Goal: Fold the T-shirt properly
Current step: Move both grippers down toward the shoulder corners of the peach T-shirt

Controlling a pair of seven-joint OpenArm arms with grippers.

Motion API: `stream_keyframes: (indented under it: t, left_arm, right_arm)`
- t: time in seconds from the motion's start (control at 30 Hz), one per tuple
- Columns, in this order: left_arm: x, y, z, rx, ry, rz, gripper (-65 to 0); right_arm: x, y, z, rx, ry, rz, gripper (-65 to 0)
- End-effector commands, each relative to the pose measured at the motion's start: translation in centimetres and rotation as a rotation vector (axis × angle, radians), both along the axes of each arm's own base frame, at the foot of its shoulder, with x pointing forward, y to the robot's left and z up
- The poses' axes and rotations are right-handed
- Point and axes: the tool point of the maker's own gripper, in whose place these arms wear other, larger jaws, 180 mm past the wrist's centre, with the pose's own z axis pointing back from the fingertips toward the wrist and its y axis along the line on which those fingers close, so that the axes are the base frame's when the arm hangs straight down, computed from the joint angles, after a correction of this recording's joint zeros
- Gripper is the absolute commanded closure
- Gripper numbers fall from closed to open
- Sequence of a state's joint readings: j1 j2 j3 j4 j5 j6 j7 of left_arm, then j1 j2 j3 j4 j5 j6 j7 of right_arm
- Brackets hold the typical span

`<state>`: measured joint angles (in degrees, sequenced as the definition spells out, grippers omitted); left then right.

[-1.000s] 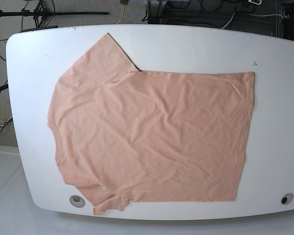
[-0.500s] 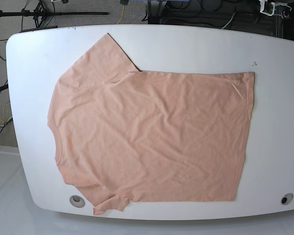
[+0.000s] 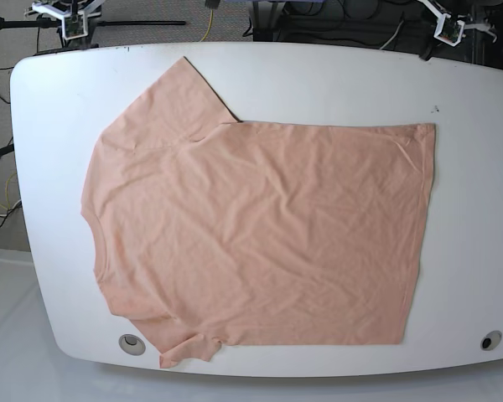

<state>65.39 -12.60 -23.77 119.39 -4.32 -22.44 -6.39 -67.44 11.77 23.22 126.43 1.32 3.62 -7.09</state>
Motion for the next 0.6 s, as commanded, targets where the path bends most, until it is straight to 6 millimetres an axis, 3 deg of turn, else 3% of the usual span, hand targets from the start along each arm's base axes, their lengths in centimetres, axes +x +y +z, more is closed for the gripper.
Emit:
stream_keyframes:
  t: [0.0,0.4,0.57]
  left_arm:
    - [0.3,0.2,0.5,0.009,-0.010,-0.001,0.0]
    - [2.6,-0.5,1.0,-0.028,-0.037,-0.098,0.0]
    - [4.1,-0.3,2.2,-0.039,-0.119,-0.103,-2.1]
  right_arm:
    - [0.6,0.2,0.5,0.007,-0.019,0.020,0.0]
    - [3.5,2.4,0.3,0.233,-0.100,0.055,-0.6]
    - [5.2,2.8,0.4,0.296,-0.148,0.046,-0.4]
